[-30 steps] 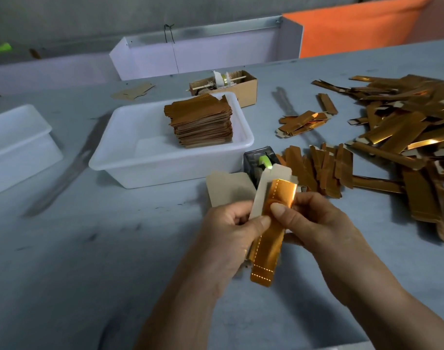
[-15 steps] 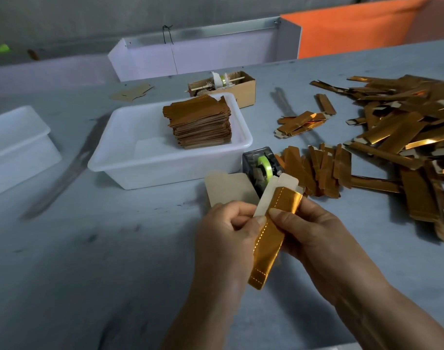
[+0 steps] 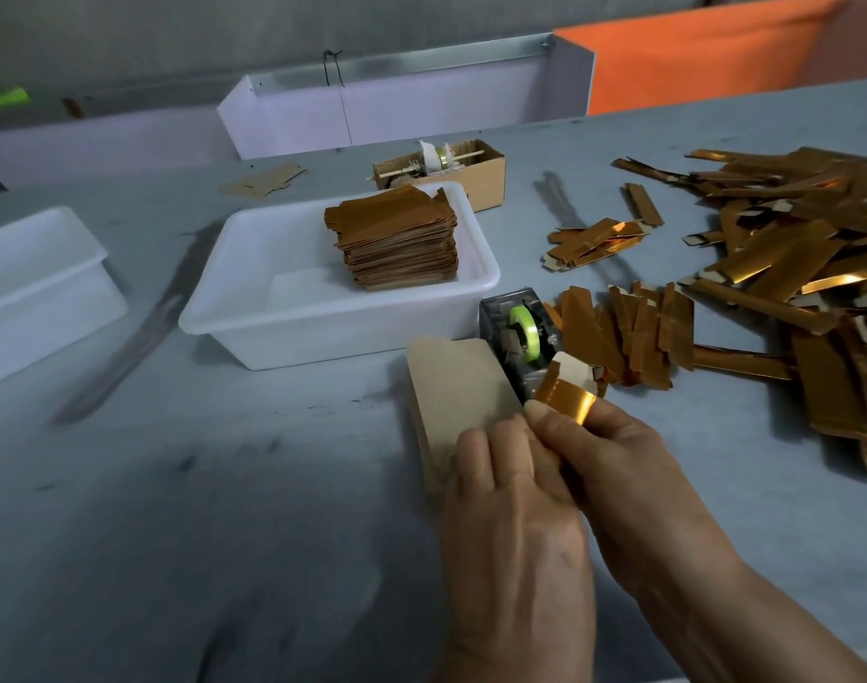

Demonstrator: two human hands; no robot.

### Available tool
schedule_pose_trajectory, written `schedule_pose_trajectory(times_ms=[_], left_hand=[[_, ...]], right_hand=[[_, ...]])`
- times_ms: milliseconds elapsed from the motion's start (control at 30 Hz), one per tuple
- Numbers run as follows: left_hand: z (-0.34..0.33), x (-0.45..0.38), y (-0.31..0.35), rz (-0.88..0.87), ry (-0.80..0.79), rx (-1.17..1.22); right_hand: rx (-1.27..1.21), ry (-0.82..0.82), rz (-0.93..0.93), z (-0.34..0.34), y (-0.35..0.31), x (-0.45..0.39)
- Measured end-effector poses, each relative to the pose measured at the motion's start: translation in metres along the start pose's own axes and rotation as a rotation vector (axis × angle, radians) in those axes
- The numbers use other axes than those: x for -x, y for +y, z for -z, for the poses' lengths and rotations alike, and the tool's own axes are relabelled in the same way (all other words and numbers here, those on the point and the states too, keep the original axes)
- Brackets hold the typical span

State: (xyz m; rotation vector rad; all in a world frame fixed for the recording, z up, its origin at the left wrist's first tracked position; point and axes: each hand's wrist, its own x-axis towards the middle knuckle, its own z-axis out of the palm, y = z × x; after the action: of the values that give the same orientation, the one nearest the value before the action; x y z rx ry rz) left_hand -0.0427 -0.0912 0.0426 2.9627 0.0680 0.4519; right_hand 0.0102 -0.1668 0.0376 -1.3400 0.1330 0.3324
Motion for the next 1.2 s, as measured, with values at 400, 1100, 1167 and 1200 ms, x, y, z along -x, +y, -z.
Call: schedule_pose_trajectory(times_ms=[400,1100,1167,1200], left_hand=[[0.015,-0.026,-0.044,0.620,-0.428,1.375],[-0.004,-0.047,-0.046,0.849,-0.123,1.360],[-0.004,-0.047,-0.046,0.839,-0.126,1.365],[-0.004,-0.046,-0.046,0.835,-0.125,1.366]], right_hand=[[0.027,0.033,-0.071,0.002,-0.013,-0.009],[0.612,0.047,-0.007,0.037,-0.024,-0.057],[0.620,0.035,-0.020,0.036,-0.025,-0.058],[0.619,0.025,-0.029,0.037,-0.026,-0.058]])
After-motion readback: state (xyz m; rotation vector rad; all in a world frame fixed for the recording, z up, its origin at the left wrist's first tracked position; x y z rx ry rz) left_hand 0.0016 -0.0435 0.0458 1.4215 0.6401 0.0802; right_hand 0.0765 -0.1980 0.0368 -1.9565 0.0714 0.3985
